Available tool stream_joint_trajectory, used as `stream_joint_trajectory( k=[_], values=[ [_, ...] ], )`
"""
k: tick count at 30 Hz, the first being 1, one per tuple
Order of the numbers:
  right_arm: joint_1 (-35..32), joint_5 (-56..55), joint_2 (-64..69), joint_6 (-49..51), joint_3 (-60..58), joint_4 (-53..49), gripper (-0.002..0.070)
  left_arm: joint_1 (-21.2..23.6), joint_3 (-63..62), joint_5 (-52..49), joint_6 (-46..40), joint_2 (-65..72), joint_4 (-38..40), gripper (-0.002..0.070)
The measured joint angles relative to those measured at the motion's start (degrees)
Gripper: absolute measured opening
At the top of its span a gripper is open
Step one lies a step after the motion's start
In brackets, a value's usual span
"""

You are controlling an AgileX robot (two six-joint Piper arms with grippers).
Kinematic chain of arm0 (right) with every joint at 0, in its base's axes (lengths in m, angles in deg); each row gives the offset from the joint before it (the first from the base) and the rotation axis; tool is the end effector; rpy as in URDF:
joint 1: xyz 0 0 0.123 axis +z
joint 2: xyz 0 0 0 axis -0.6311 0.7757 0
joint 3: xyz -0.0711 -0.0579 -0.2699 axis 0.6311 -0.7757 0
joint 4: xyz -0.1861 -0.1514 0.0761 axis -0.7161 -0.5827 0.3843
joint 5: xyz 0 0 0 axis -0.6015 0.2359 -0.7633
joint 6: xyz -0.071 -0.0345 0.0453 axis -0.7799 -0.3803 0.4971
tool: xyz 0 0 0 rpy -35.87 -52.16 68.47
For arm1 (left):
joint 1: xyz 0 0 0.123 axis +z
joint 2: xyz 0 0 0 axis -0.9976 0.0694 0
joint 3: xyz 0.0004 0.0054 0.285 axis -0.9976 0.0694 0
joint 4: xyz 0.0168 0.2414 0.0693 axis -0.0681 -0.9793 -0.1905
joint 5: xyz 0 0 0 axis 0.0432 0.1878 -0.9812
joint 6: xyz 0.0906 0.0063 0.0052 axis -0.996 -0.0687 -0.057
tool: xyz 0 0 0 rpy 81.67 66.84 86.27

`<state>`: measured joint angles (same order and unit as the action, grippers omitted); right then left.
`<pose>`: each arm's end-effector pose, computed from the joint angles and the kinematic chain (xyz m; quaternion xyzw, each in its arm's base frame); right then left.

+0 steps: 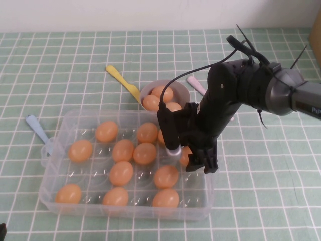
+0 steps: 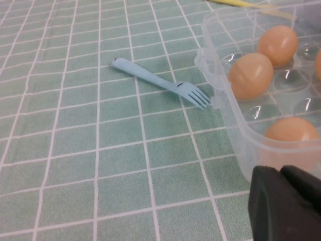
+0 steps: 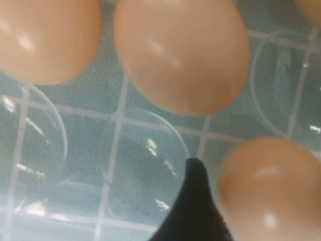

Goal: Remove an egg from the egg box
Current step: Pick up the egg from the plastic box

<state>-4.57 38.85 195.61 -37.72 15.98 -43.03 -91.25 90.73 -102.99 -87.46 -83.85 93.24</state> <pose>0.3415 0.2546 0.1975 -0.7723 0.6142 0.0453 0.1559 0.0521 -0.0077 0.1718 0.0822 0.8007 -0.0132 0.5933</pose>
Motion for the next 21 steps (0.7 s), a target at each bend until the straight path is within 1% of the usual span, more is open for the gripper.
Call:
stream_joint_trajectory(
  k=[8, 15, 21],
  values=[
    [0.0, 0.0, 0.3, 0.0, 0.0, 0.0, 0.0466, 0.0, 0.0, 0.0, 0.0, 0.0, 0.0, -0.0004],
    [0.0, -0.1, 0.4, 0.0, 0.0, -0.1, 0.0386, 0.0, 0.0, 0.0, 0.0, 0.0, 0.0, -0.0004],
    [0.0, 0.3, -1.5, 0.0, 0.0, -0.2, 0.0375, 0.0, 0.0, 0.0, 0.0, 0.0, 0.0, -0.0004]
  ],
)
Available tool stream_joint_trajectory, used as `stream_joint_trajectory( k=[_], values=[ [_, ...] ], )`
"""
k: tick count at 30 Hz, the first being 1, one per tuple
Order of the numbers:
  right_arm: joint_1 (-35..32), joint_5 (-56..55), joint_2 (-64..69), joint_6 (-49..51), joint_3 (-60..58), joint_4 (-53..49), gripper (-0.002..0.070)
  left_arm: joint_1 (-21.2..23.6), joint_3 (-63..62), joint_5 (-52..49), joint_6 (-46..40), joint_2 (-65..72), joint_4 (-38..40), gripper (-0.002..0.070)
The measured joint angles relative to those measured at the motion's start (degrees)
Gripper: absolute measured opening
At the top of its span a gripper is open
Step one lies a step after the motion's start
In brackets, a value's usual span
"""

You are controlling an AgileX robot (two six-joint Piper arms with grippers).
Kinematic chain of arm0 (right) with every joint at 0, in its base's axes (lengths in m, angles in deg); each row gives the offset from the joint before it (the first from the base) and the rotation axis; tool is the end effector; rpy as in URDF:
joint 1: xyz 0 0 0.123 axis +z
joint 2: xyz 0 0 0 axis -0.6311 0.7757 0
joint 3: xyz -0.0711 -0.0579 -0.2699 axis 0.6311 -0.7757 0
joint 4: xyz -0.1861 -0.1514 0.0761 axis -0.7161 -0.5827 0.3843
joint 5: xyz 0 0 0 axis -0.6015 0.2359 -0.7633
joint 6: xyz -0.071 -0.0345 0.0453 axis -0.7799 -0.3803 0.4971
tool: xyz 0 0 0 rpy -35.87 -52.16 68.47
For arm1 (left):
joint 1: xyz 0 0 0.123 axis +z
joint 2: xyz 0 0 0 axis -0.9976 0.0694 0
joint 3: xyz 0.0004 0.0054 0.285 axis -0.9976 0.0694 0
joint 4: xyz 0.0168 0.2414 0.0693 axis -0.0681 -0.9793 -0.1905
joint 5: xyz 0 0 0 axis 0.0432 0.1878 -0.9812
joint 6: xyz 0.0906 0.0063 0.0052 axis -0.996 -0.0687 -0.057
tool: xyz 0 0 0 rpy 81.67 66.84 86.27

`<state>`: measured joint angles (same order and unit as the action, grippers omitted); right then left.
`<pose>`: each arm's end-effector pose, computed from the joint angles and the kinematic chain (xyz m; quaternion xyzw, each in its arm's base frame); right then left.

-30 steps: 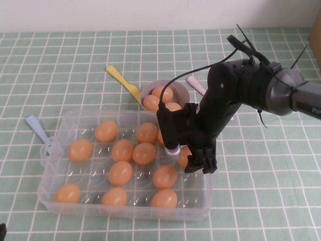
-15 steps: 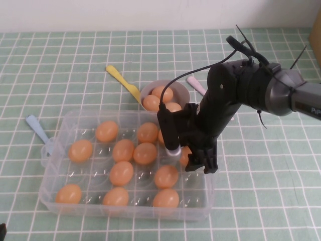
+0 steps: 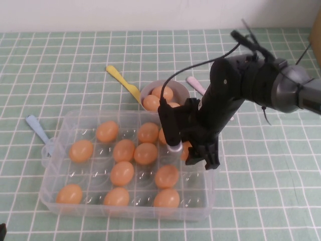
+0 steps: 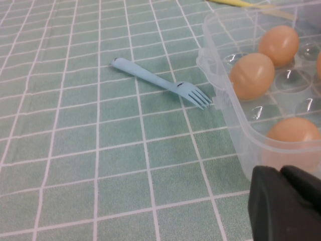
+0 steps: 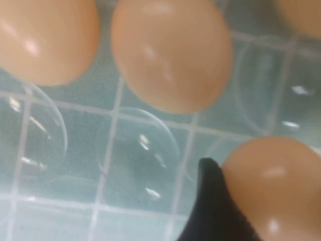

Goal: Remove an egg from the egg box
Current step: Pick up the egg from the plastic box, then place the egg in the bowl

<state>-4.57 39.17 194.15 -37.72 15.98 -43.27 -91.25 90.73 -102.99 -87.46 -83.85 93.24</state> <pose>0.3395 0.2529 0.2081 -0.7728 0.6115 0.0410 0.1647 0.0521 -0.0077 0.1718 0.0822 0.8007 -0.0132 0.5933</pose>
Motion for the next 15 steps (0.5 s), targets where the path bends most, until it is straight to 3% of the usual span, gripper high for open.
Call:
stream_joint_trajectory(
  k=[8, 15],
  values=[
    [0.0, -1.0, -8.2, 2.3, 0.0, 0.6, 0.0373, 0.0, 0.0, 0.0, 0.0, 0.0, 0.0, -0.0004],
    [-0.3, -12.5, -9.3, 26.5, 0.0, 4.6, 0.0372, 0.0, 0.0, 0.0, 0.0, 0.0, 0.0, -0.0004]
  ],
)
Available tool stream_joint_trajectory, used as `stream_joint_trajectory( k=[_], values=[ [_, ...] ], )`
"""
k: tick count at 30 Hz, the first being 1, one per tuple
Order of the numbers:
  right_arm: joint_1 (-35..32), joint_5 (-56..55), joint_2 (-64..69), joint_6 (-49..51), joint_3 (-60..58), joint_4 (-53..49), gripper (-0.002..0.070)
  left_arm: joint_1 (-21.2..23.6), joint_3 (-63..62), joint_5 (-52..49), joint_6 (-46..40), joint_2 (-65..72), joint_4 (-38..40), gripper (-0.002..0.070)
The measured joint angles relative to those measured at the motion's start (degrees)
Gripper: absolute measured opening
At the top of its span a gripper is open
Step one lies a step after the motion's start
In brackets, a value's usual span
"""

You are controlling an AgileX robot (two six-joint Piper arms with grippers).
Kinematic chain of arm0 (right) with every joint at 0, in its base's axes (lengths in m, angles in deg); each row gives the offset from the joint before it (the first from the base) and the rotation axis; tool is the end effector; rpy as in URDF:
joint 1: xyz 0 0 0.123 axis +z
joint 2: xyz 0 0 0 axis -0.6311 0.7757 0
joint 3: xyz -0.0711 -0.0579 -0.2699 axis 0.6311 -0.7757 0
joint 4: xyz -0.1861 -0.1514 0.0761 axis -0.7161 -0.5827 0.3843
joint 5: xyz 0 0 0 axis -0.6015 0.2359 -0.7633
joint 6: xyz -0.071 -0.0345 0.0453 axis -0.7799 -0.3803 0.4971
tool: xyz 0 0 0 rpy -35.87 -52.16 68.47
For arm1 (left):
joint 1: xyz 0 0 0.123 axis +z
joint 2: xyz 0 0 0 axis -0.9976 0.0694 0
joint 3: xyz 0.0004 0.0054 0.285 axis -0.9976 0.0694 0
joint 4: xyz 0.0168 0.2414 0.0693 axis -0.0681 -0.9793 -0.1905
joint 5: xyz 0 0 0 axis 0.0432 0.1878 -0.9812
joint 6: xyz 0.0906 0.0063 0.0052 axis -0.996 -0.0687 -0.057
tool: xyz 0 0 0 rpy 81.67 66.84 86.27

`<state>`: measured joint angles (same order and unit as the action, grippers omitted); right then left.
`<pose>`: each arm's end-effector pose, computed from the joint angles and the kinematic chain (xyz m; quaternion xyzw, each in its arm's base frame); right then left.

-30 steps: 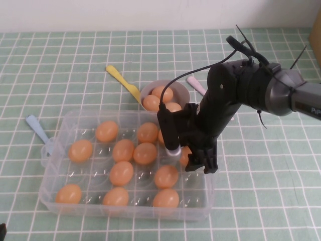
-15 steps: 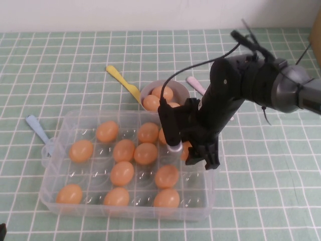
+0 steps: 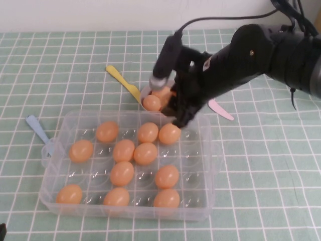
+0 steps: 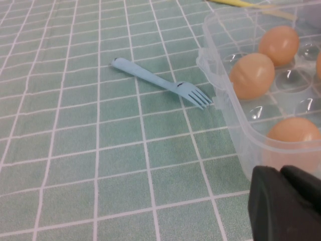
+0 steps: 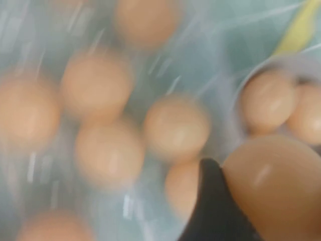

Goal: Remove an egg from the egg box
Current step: Place the egg in the bowl

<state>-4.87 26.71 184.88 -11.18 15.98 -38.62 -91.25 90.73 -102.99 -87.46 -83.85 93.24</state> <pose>0.3380 0.2513 0.2864 -0.5601 0.7525 0.0881 0.3351 0.0521 -0.0077 0.1718 0.0822 0.8007 -0.0132 0.5933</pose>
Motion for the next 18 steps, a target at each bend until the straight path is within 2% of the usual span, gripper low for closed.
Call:
stream_joint_trajectory(
  k=[4, 8, 12, 18],
  values=[
    [-0.4, -11.6, 0.5, 13.9, 0.0, 5.6, 0.0372, 0.0, 0.0, 0.0, 0.0, 0.0, 0.0, -0.0004],
    [-1.2, -19.9, 2.7, 22.0, 0.0, 8.3, 0.0372, 0.0, 0.0, 0.0, 0.0, 0.0, 0.0, -0.0004],
    [-2.8, -23.7, 6.0, 24.8, 0.1, 10.2, 0.0372, 0.0, 0.0, 0.0, 0.0, 0.0, 0.0, -0.0004],
    [-5.0, -21.1, 12.8, 25.4, 6.0, 12.3, 0.0372, 0.0, 0.0, 0.0, 0.0, 0.0, 0.0, -0.0004]
  ],
)
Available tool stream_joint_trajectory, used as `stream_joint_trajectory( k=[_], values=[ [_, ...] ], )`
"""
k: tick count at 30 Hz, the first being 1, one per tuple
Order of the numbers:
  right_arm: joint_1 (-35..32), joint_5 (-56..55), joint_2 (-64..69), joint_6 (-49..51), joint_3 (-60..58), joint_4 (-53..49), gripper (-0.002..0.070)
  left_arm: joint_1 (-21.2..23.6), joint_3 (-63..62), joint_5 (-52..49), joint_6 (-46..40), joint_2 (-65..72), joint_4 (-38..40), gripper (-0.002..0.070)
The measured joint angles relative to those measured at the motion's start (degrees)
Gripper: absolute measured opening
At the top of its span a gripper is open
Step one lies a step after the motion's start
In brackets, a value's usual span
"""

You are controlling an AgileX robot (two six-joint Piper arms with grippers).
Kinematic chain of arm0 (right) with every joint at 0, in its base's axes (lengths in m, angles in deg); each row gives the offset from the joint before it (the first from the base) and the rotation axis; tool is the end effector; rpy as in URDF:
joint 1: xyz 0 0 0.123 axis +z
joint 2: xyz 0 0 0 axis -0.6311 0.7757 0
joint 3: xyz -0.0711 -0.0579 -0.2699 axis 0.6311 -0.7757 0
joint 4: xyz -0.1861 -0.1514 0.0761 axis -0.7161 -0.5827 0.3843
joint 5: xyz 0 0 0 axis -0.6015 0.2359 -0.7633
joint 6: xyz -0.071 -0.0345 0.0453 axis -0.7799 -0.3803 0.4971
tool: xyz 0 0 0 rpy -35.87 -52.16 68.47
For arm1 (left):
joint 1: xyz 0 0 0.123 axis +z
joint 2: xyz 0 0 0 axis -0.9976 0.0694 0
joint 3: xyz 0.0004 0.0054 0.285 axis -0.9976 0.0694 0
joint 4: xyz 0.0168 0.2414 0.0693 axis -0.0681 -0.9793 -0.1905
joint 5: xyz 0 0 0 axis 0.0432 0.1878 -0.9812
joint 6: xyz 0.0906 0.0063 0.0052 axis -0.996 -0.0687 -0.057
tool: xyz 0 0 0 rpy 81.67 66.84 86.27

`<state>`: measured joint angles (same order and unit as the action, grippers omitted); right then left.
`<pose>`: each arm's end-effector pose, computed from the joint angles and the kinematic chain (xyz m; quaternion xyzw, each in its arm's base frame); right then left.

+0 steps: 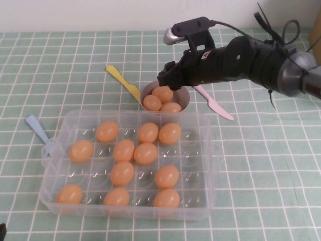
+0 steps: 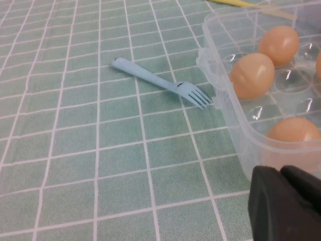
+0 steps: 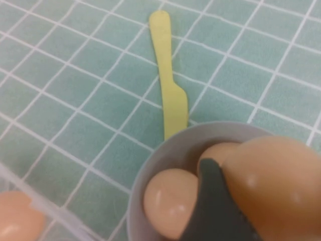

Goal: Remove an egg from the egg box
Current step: Place the egg in the bowl

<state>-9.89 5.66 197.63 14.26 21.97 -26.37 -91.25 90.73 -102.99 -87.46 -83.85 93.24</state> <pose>0.4179 0.2510 0.2427 -0.2219 0.8581 0.2047 0.4154 0.0521 -0.0077 0.1718 0.0822 0.8007 -0.0132 0.5933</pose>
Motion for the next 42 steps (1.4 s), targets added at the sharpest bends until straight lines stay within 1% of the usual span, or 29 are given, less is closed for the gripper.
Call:
stream_joint_trajectory(
  k=[6, 23, 25, 32, 35, 42],
  values=[
    [-1.2, 4.9, 5.3, 0.4, 6.5, 0.4, 0.0372, 0.0, 0.0, 0.0, 0.0, 0.0, 0.0, -0.0004],
    [-2.5, 9.4, 7.6, 0.4, 7.2, -1.1, 0.0372, 0.0, 0.0, 0.0, 0.0, 0.0, 0.0, -0.0004],
    [-2.5, 9.8, 7.7, 0.4, 7.2, -1.1, 0.0382, 0.0, 0.0, 0.0, 0.0, 0.0, 0.0, -0.0004],
    [-2.5, 9.9, 7.8, 0.4, 7.2, -1.2, 0.0475, 0.0, 0.0, 0.0, 0.0, 0.0, 0.0, -0.0004],
    [-2.5, 9.9, 7.8, 0.4, 7.2, -1.2, 0.0487, 0.0, 0.0, 0.0, 0.0, 0.0, 0.0, -0.0004],
    [-2.5, 11.7, 6.4, 0.8, 7.2, -2.4, 0.0489, 0.0, 0.0, 0.0, 0.0, 0.0, 0.0, -0.0004]
  ],
)
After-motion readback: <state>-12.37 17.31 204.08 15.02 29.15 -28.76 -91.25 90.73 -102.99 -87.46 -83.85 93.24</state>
